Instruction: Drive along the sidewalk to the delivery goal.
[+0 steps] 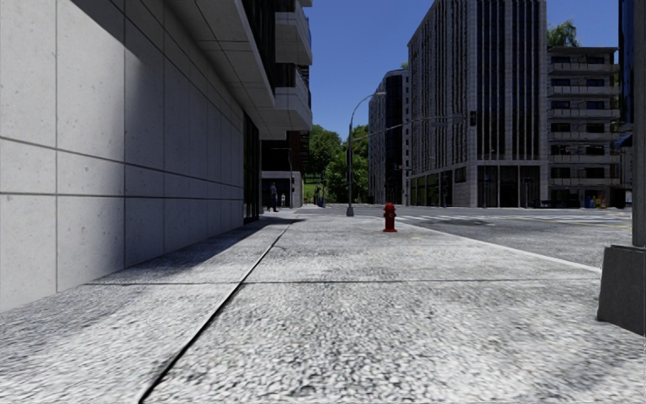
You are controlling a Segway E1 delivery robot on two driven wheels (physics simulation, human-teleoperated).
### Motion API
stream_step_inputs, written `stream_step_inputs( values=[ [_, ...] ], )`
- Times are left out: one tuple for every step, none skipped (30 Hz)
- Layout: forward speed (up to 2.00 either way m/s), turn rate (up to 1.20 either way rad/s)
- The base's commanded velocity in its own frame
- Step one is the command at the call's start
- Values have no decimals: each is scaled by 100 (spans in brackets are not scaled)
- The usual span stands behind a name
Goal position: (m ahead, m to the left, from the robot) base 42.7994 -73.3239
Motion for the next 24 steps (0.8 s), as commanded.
stream_step_inputs(
  values=[
    [200,0],
    [200,0],
    [200,0],
    [200,0],
    [200,0],
    [200,0],
    [200,0],
    [200,0],
    [200,0],
    [200,0],
    [200,0],
    [200,0],
    [200,0],
    [200,0],
    [200,0],
    [200,0],
    [200,0],
    [200,0],
    [200,0],
    [200,0],
    [200,0],
    [200,0],
    [200,0],
    [200,0]
  ],
)
